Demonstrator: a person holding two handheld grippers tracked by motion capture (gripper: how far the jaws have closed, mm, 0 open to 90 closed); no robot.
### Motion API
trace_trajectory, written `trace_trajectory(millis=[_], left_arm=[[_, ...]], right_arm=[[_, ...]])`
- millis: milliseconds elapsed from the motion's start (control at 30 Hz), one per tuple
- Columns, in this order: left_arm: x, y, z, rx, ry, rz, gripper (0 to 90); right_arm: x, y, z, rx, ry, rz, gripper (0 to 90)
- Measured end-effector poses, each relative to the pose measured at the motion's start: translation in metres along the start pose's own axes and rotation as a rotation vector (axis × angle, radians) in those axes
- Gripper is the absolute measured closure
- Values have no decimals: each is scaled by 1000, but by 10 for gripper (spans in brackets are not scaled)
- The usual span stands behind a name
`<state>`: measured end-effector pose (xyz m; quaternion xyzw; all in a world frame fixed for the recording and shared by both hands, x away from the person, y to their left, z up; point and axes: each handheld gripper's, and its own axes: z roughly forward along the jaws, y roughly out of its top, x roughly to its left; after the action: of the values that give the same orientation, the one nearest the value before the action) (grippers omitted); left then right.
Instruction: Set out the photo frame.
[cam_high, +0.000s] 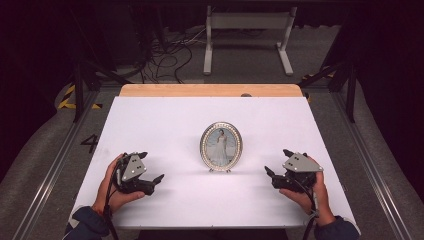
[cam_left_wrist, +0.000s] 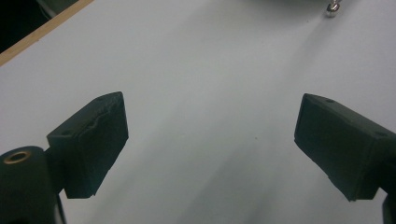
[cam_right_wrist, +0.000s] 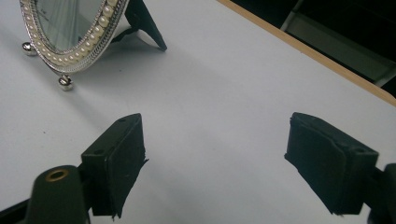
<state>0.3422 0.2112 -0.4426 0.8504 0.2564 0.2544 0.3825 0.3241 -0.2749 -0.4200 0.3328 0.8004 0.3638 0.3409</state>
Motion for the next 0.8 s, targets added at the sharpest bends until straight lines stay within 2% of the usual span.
trace_trajectory(millis=[333, 400, 633, 800], left_arm=[[8, -17, -13, 6, 36, -40, 103], [11, -22, -15, 21, 50, -37, 103], [22, -39, -26, 15, 77, -110, 104], [25, -47, -33, 26, 92, -114, 104]], right_arm=[[-10, -12, -10, 0, -28, 32, 193], [-11, -14, -12, 3, -34, 34, 193], [-19, -24, -19, 8, -67, 64, 192], [-22, -30, -24, 21, -82, 71, 191]])
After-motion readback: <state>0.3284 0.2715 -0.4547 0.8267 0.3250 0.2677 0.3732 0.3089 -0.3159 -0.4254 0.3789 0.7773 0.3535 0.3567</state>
